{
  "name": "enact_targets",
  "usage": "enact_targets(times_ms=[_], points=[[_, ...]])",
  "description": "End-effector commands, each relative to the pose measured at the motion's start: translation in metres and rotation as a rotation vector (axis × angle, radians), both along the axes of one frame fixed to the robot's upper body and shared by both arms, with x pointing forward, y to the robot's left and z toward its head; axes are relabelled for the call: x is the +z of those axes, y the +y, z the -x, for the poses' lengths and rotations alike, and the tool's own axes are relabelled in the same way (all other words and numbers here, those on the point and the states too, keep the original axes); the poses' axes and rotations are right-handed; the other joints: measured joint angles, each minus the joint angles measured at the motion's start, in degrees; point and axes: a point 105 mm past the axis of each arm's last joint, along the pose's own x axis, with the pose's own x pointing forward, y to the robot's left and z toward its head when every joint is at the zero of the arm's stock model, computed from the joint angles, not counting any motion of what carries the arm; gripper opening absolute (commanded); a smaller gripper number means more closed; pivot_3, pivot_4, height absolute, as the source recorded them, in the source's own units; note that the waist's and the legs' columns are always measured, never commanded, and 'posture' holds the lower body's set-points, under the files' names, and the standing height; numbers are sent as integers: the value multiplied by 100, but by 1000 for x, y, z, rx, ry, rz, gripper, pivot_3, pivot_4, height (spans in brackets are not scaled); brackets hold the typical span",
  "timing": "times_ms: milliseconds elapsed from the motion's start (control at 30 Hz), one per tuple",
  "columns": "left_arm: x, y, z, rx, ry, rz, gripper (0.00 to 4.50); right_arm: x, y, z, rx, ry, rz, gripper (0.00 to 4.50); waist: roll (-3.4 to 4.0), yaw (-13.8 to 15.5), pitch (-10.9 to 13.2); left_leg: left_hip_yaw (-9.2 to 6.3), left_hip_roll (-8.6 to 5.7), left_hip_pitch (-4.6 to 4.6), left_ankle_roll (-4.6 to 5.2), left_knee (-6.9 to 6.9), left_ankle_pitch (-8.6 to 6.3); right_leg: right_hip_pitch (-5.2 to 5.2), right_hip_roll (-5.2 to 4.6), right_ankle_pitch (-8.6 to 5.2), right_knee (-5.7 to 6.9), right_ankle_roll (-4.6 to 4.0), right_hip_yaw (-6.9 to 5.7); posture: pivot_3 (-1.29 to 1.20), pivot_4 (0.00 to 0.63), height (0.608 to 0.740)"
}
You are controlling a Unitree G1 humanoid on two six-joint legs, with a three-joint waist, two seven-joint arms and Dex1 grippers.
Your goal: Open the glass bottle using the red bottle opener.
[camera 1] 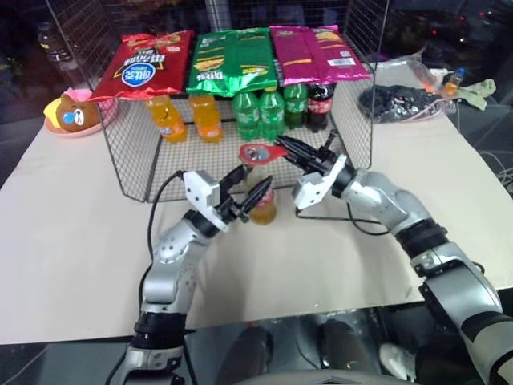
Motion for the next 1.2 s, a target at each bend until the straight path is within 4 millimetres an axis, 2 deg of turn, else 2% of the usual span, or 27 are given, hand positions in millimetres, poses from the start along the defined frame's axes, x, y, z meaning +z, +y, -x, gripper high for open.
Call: enact_targets(times_ms=[33,267,400,500,700,833,1200], points=[[-4,-11,1,-40,9,-24,2372,15,6,5,38,-59,-2,0,0,0,0,0,0,0,0,-2,0,-1,0,0,-1,0,1,0,150,740],[-5,-11,1,-41,11,-26,2372,19,1,2,23,-56,-21,0,0,-2,0,12,1,-3,0,-16,0,-11,-1,0,-5,0,12,0,150,740],[-5,-10,1,-40,12,-27,2372,16,-1,1,25,39,-109,0,-1,-3,0,18,1,-2,0,-20,0,-14,0,0,-5,0,18,0,150,740],[-5,-10,1,-40,13,-29,2372,5,-2,2,42,149,-163,0,-1,-2,0,19,3,-2,0,-22,0,-14,0,0,-7,0,19,0,150,740],[-6,-10,2,-41,16,-32,2372,-19,-1,10,64,258,-184,0,-1,0,-1,20,3,-1,0,-22,0,-13,-1,0,-8,0,21,0,150,740],[-6,-9,2,-42,17,-35,2372,-28,6,18,108,298,-183,0,-1,-7,-1,20,7,2,0,-23,0,-14,3,0,-5,0,21,0,150,740],[-6,-7,1,-42,19,-43,2372,-53,25,23,150,382,-147,0,-1,-1,-2,21,5,5,0,-21,0,-13,2,0,-2,0,21,0,150,740]])
